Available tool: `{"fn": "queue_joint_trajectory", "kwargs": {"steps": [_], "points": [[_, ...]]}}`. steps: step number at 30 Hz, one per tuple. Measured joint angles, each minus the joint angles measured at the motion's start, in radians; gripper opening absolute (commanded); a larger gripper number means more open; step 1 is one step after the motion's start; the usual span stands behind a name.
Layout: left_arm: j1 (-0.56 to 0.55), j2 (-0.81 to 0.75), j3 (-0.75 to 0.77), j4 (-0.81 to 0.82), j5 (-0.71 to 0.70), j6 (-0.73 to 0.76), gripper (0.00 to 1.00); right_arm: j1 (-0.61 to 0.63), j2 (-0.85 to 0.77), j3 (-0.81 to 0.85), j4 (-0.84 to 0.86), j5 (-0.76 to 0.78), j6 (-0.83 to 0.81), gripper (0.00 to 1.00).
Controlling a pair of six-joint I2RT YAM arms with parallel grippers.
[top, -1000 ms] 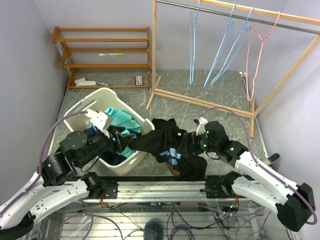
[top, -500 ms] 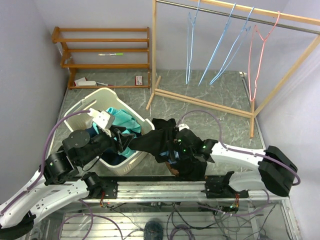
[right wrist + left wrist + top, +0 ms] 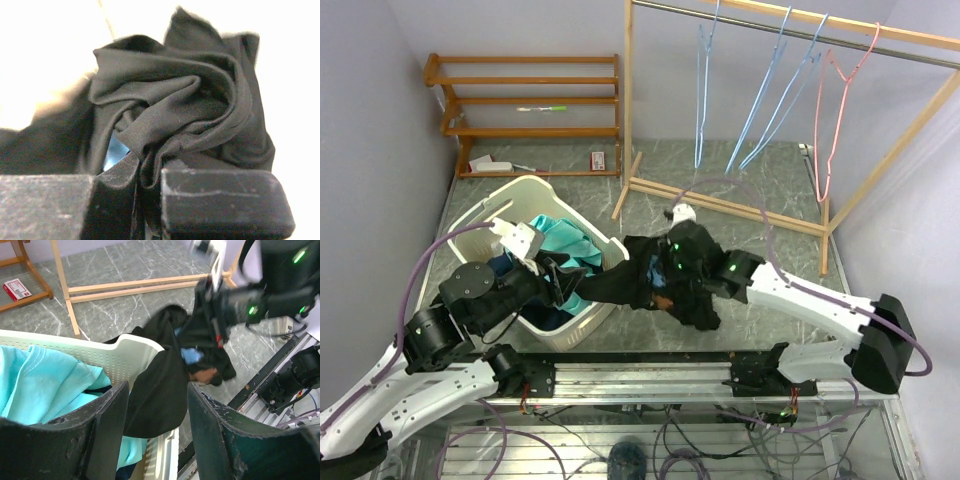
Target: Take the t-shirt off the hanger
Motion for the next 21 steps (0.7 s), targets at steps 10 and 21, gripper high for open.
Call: {"fn": "queue_joint_trajectory", "kwargs": {"steps": [10, 21], "points": [[0.01, -0.064, 0.0, -0.003, -0.049, -0.012, 0.61, 0.036, 0.09, 0.648, -0.021, -0.165, -0.165, 0.0], [0.049, -0.224, 0.0, -0.016, -0.172, -0.037, 0.62, 0.106, 0.523, 1.504, -0.146, -0.312, -0.347, 0.0]]}}
